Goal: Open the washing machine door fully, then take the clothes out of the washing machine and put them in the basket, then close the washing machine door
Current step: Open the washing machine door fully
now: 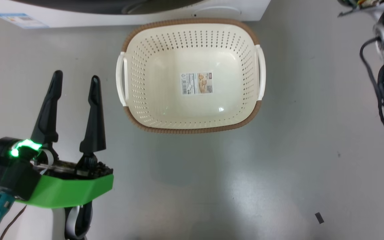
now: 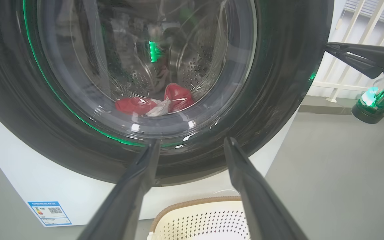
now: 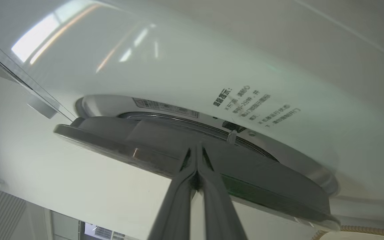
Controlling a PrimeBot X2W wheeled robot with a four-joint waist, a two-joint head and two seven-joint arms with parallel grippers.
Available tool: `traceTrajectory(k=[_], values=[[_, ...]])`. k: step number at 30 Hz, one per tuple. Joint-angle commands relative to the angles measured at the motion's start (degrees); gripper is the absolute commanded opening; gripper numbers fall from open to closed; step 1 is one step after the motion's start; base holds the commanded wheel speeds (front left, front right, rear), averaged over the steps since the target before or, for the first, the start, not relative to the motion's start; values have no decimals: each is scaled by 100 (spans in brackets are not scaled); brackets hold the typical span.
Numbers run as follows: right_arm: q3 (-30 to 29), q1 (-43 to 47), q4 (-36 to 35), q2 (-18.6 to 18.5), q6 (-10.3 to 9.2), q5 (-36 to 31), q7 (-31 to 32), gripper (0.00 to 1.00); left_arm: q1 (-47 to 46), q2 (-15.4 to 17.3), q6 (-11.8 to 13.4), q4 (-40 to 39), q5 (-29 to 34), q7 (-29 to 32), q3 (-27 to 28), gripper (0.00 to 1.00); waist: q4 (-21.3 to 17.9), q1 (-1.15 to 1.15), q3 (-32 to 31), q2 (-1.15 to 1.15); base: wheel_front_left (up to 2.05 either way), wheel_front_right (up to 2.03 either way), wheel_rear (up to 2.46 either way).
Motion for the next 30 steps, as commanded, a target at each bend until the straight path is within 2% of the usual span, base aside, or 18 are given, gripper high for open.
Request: traceTrajectory(k=[1,9,16,30], values=[[-33,-111,-93,102,2,106,134,0,-25,102,-20,-175,-13,-43,148,100,44,0,149,0,0,0,0],[-138,-611,124,215,2,475,953,0,-171,102,-29,-149,35,-43,24,100,119,0,338,0,0,0,0],[-262,-976,285,291,2,296,1130,0,-265,102,-35,-90,-32,-43,-55,100,188,0,490,0,0,0,0],[-72,-1232,477,377,2,67,1831,0,-340,102,-38,-34,-58,-43,-97,100,228,0,596,0,0,0,0]])
